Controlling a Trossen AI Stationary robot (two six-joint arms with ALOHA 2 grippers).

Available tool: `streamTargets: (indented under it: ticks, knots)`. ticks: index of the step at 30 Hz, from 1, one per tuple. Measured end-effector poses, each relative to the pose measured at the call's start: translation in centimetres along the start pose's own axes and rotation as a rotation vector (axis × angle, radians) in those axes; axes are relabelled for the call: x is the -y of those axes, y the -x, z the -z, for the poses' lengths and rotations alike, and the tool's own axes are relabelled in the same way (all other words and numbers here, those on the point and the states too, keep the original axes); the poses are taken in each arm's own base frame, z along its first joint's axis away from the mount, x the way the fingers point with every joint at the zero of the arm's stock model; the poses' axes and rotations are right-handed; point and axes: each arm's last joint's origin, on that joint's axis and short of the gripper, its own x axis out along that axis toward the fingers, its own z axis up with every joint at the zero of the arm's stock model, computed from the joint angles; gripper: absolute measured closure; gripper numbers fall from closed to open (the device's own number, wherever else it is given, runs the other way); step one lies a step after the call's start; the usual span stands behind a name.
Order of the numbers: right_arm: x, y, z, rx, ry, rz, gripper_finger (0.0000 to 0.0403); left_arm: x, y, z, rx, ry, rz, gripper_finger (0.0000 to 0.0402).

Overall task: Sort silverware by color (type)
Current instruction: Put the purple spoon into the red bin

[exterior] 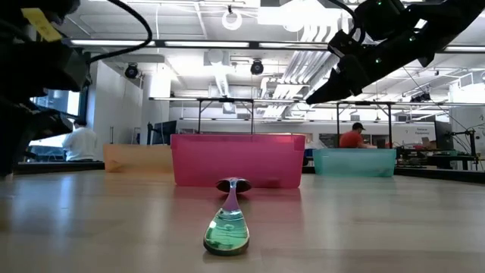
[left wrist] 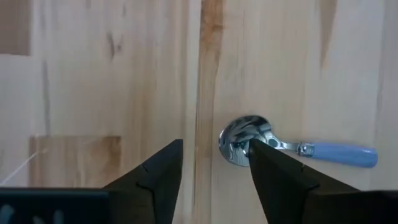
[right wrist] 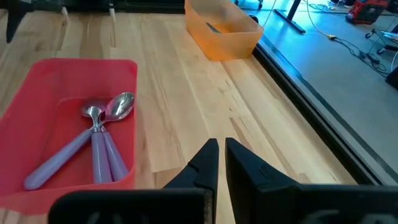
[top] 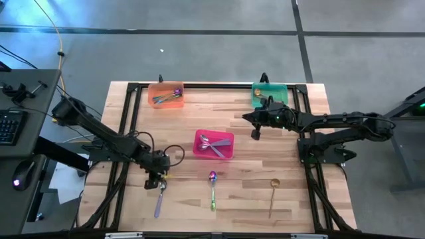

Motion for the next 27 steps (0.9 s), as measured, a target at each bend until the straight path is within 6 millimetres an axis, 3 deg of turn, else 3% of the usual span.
streamTargets:
  ticks: [11,27]
  knots:
    - [-1.2,0.1,-0.2,0.008,0.026,-0.048,0.0392,0.1,-2.2,-0.3,-0.047,-0.036,0.007,0.0243]
    - [-1.6,0.2,-0.2,0.008,0.039,-0.030,0.0392,1.1,-2.5,0.2,-0.081,-0.135,0.100,0.0385]
